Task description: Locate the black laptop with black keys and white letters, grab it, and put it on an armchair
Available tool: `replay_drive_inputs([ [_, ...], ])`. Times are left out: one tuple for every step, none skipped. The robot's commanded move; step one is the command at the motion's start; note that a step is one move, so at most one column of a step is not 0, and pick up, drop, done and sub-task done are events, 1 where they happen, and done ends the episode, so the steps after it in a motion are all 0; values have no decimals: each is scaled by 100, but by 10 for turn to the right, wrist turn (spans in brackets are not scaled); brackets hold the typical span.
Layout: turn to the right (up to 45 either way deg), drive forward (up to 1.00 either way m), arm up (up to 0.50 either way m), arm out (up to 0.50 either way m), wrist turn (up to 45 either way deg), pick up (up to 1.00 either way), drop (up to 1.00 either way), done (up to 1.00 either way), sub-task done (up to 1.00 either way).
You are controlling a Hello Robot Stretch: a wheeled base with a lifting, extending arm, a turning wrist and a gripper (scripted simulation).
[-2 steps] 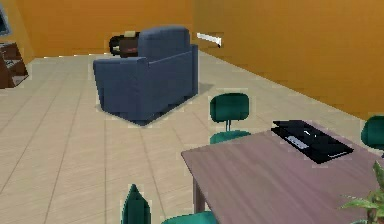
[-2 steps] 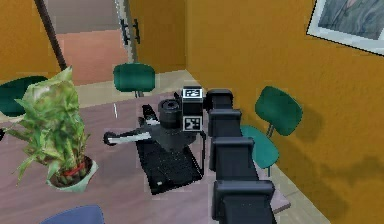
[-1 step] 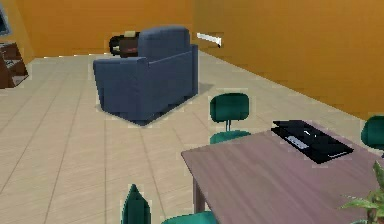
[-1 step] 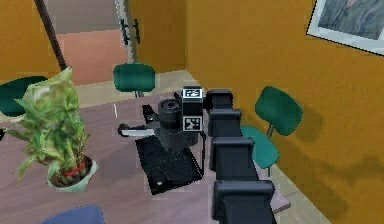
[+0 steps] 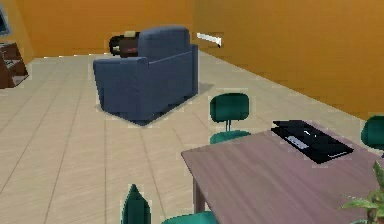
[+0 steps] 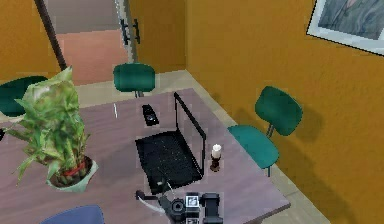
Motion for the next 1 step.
replay_drive_inputs([
  [0,0,0,0,0,100,0,0,0],
])
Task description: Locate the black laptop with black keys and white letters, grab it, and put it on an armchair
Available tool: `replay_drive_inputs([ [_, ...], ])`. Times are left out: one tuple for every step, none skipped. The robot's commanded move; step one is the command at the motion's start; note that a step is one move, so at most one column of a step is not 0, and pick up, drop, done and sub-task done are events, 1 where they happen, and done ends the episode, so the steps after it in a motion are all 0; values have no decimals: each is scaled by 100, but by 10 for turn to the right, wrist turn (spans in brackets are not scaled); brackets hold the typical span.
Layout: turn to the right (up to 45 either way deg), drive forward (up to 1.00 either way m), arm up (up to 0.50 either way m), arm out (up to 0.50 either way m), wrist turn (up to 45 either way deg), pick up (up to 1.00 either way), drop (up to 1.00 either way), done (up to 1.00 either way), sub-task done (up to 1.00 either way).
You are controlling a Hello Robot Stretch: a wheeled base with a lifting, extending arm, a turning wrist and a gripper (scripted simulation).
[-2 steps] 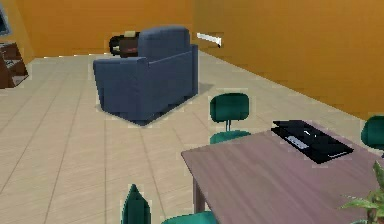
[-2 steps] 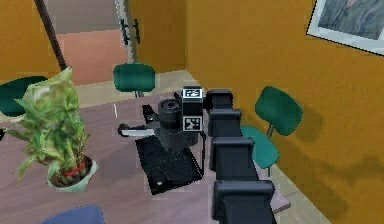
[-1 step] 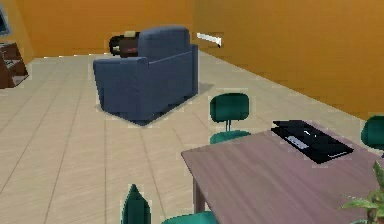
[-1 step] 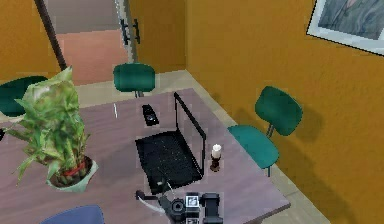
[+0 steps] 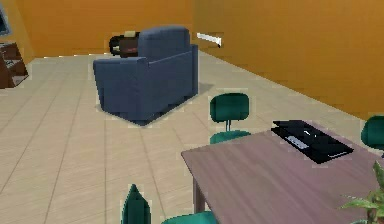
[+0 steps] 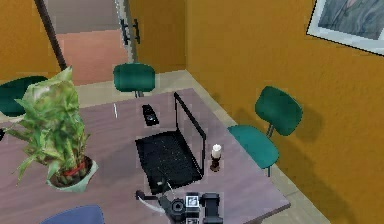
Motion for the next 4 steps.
replay_drive_inputs([
  [0,0,10,0,0,0,0,0,0],
  [0,0,24,0,0,0,0,0,0],
  [0,0,0,0,-450,0,0,0,0],
  [0,0,0,0,-450,0,0,0,0],
])
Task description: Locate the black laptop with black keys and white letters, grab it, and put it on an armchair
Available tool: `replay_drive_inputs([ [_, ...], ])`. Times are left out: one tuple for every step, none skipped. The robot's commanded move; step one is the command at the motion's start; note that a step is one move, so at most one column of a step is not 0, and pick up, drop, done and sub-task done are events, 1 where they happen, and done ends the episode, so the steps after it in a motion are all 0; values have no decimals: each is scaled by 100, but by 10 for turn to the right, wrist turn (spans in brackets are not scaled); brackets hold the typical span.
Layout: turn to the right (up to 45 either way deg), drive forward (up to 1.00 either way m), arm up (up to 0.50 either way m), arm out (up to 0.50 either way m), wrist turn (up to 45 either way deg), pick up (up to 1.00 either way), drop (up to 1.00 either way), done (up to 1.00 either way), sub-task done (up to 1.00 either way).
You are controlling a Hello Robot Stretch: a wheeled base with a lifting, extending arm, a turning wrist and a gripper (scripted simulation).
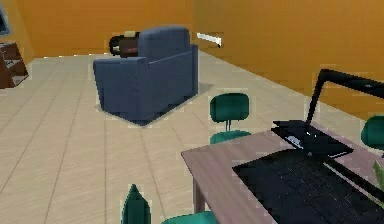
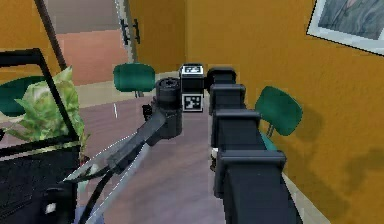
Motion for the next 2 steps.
replay_drive_inputs([
  [0,0,0,0,-60,0,0,0,0],
  [0,0,0,-18,0,0,0,0,0],
])
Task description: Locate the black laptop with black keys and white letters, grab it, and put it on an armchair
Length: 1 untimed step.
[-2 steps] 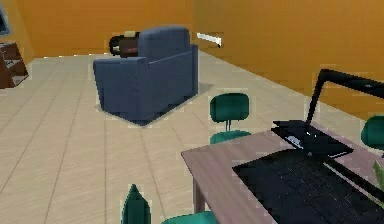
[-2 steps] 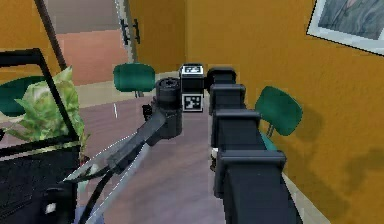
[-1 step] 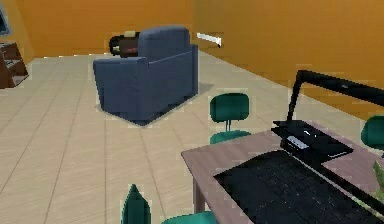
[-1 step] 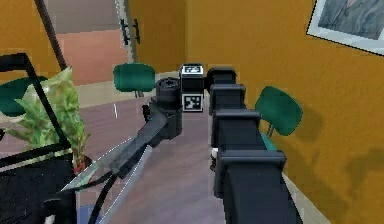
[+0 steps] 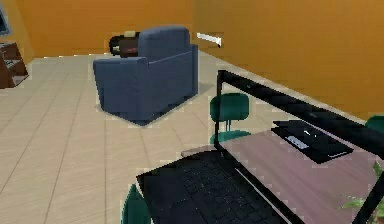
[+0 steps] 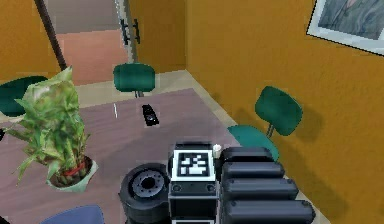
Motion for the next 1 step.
replay_drive_inputs([
  [-450,0,0,0,0,0,0,0,0],
])
